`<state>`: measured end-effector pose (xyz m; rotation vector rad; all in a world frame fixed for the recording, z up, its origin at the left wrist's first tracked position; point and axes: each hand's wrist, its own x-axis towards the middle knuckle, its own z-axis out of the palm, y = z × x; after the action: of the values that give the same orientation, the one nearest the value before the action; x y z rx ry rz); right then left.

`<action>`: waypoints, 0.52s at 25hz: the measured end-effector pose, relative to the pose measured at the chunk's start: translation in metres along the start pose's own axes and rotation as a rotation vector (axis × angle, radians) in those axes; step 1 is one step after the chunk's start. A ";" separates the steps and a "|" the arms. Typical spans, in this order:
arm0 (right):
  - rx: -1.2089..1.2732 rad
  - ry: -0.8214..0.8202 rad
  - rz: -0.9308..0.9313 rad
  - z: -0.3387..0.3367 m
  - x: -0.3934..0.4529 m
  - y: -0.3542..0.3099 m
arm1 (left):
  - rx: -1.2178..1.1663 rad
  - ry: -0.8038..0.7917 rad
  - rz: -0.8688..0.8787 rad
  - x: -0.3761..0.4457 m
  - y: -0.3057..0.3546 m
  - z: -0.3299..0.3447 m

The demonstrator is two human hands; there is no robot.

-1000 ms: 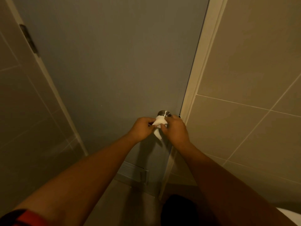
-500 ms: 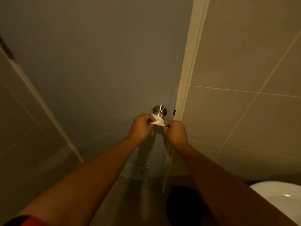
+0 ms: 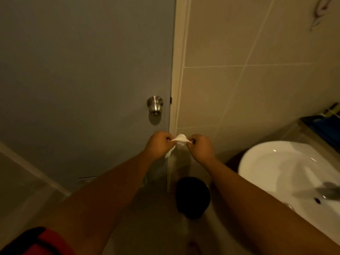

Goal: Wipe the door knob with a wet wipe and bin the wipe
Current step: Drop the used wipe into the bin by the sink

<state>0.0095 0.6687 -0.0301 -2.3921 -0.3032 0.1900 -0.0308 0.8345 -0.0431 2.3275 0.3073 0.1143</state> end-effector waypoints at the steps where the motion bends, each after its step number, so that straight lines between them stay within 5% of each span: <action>1: 0.030 0.014 0.053 -0.004 -0.005 0.008 | -0.008 -0.031 -0.019 0.001 0.002 0.009; 8: 0.217 0.042 0.410 -0.012 -0.004 0.091 | 0.066 -0.296 -0.018 0.026 0.023 0.095; 13: 0.464 -0.075 0.695 0.037 0.021 0.152 | -0.007 -0.362 -0.294 0.048 -0.023 0.156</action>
<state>0.0463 0.5883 -0.1603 -1.9381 0.5037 0.5955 0.0390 0.7541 -0.1687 2.2151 0.4571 -0.4442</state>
